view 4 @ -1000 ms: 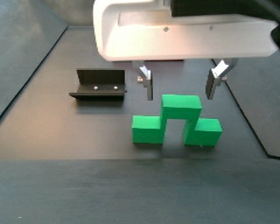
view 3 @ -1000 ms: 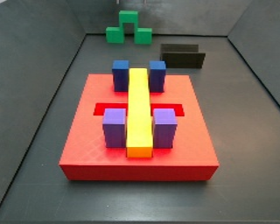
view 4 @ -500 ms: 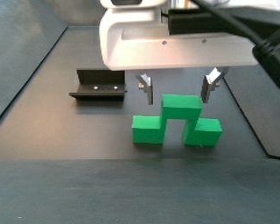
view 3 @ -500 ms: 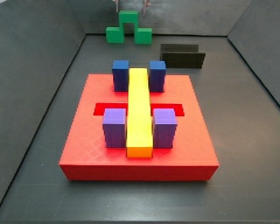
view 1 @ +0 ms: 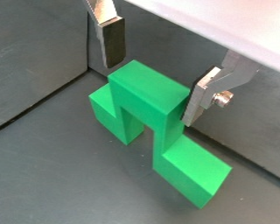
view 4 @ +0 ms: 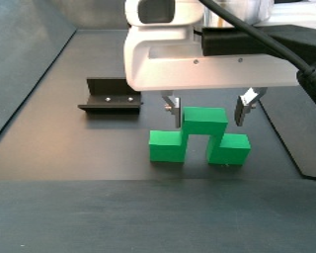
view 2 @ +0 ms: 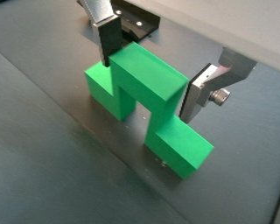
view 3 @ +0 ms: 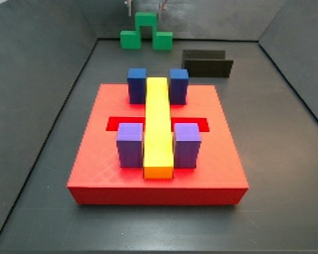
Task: Pick up the green object. Move up. Move to above the board. Insert the green object.
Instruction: Pick up the green object.
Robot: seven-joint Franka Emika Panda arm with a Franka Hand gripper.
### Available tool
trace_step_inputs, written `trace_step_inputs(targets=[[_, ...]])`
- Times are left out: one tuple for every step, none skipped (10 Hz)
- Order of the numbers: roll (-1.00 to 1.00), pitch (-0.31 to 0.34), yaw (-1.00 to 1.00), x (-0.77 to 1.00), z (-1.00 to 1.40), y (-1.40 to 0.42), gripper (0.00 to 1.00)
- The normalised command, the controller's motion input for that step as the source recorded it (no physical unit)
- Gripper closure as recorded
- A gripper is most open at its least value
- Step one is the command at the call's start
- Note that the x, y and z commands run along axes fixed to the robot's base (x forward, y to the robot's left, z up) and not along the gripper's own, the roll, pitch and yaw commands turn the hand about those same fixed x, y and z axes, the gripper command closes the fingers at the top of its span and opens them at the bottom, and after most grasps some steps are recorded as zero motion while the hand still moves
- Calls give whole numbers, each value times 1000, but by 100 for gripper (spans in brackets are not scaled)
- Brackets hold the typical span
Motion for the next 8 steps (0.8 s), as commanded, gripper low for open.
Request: trace_step_inputs(targets=[[-76, 0, 43, -160, -294, -49, 0], [-77, 0, 54, -97, -169, 0, 0], [-66, 0, 54, -83, -149, 0, 0], [-56, 0, 63, -23, -57, 0, 0], [-20, 0, 60, 0, 0, 0, 0], [-4, 23, 54, 0, 0, 0, 0], [0, 44, 46, 31, 0, -6, 0], [0, 54, 11, 43, 0, 0, 0]])
